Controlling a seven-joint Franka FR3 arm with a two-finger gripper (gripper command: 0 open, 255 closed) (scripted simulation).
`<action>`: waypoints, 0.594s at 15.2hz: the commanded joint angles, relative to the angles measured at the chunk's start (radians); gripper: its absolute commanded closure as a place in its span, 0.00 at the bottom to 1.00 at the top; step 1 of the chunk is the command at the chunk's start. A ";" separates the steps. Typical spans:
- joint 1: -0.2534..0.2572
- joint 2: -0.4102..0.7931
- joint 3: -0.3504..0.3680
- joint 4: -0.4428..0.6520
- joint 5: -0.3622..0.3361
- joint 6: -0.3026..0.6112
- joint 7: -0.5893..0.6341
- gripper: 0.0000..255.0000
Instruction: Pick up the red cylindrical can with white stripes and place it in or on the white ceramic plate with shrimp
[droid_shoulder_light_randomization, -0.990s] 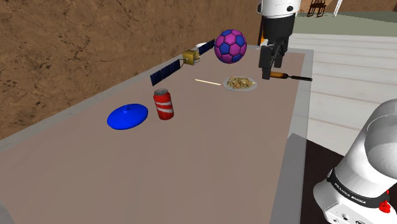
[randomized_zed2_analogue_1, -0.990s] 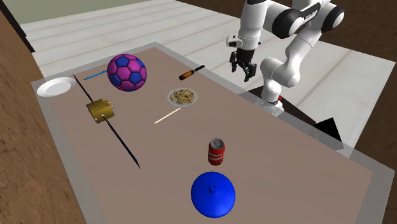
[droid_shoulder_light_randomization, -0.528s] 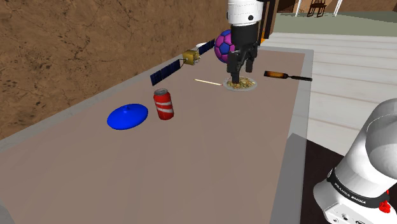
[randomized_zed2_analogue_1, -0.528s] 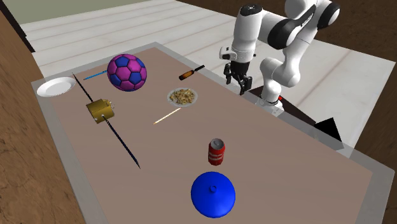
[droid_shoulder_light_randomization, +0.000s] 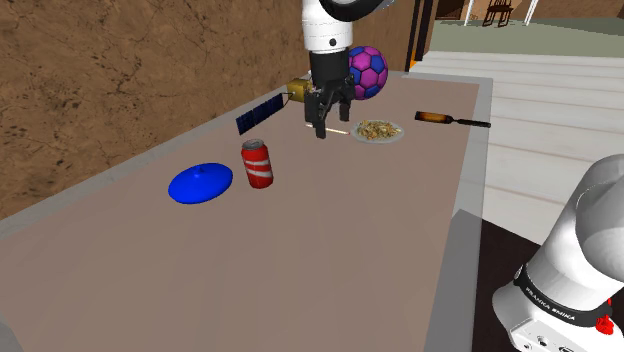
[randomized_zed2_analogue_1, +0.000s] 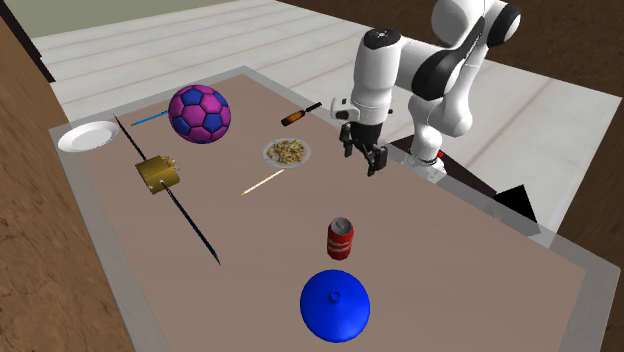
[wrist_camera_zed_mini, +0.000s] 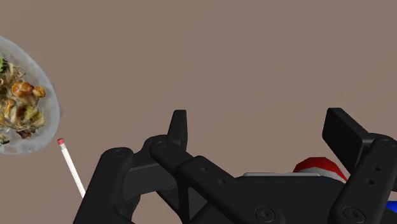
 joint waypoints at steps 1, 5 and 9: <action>0.007 0.076 0.016 0.069 -0.007 0.010 0.019 0.00; 0.028 0.223 0.043 0.218 -0.031 0.014 0.059 0.00; 0.060 0.379 0.063 0.394 -0.063 -0.003 0.096 0.00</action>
